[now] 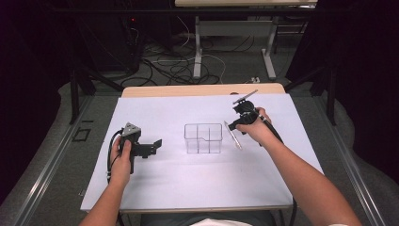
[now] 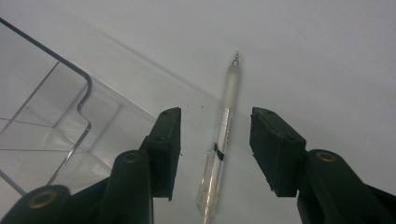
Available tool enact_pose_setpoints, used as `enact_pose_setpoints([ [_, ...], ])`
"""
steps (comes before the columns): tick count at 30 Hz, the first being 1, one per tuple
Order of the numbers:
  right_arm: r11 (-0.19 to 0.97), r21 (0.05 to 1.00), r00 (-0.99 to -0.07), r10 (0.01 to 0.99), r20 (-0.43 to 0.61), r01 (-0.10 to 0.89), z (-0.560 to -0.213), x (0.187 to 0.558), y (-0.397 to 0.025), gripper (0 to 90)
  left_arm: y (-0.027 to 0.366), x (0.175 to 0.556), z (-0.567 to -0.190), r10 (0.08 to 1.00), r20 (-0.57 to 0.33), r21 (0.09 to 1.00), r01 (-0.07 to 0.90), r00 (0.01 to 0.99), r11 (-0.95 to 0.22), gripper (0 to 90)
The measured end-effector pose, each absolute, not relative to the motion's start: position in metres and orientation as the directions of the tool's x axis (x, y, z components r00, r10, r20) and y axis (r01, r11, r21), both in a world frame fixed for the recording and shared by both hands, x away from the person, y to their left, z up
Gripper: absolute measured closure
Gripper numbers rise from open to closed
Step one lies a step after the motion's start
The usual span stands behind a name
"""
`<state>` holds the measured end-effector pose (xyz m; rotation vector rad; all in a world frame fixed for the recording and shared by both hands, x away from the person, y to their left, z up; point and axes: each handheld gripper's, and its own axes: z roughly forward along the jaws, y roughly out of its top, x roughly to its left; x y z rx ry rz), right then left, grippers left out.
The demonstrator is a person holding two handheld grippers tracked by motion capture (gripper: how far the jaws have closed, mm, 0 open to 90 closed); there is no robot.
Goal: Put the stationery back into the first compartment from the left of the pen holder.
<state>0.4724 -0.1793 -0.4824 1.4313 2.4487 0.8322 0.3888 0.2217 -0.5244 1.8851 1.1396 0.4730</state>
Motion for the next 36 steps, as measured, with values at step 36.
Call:
enact_pose_setpoints([
  [36, 0.314, 0.419, -0.405, 0.903, 0.146, 0.852, -0.518, 0.512, -0.167, 66.1, 0.222, 0.389, -0.525, 0.851, -0.117, 0.822, 0.531, 0.511, -0.207, 0.4],
])
